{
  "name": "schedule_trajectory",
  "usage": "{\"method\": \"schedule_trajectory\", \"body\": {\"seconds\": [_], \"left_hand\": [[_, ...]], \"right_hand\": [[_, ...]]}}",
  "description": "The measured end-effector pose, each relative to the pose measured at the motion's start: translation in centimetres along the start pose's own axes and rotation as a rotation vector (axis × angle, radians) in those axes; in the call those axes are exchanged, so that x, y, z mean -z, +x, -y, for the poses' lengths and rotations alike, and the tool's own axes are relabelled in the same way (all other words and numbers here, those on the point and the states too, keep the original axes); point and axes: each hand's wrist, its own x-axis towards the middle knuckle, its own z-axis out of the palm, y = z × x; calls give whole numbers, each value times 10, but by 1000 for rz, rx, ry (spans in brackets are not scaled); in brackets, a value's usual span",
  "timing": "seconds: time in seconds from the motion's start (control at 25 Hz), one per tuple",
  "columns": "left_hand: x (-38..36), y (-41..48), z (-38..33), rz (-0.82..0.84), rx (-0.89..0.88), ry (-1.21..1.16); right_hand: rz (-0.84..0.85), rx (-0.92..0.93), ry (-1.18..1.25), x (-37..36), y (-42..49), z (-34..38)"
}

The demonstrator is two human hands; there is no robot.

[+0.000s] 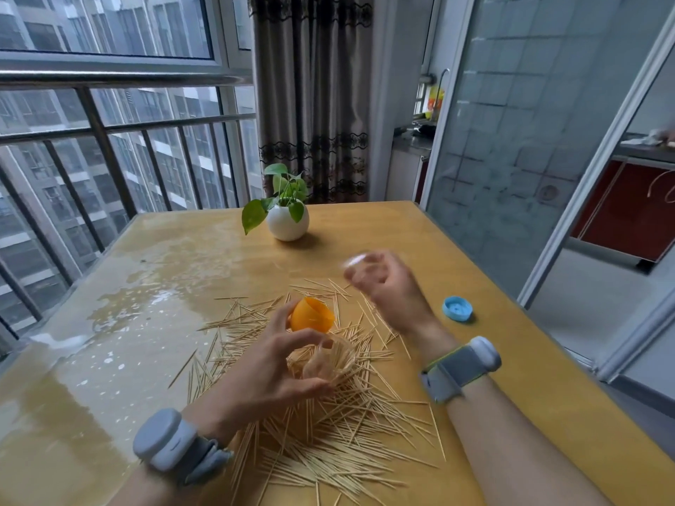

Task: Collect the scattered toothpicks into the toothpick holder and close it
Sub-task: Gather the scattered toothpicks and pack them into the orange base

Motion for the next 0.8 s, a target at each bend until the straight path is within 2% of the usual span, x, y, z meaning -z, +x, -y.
{"method": "schedule_trajectory", "body": {"seconds": [0.08, 0.12, 0.16, 0.28, 0.36, 0.4, 0.48, 0.52, 0.64, 0.68, 0.8], "left_hand": [[0, -1, 3, -56, 14, 14], [0, -1, 4, -80, 13, 16], [0, -1, 4, -91, 9, 20], [-2, -1, 3, -88, 3, 39], [-3, -1, 3, -108, -8, 34], [-3, -1, 3, -126, -10, 25], [-1, -1, 4, -152, -6, 1], [0, -1, 2, -156, -5, -14], [0, -2, -2, -137, -33, -58], [1, -2, -3, -126, -52, -70], [3, -5, -8, -47, -83, -95]], "right_hand": [[-287, -41, -351, 29, 22, -22], [-370, -91, -550, 41, 29, -36], [-399, -150, -692, 47, 33, -50], [-345, -264, -857, 48, 38, -75], [-350, -264, -950, 46, 37, -73], [-387, -206, -955, 45, 36, -66], [-385, -5, -731, 32, 24, -44], [-255, 55, -519, 21, 15, -29], [416, -33, 32, -16, -18, 6], [520, -77, 163, -22, -24, 8], [559, -146, 423, -27, -27, 3]]}}
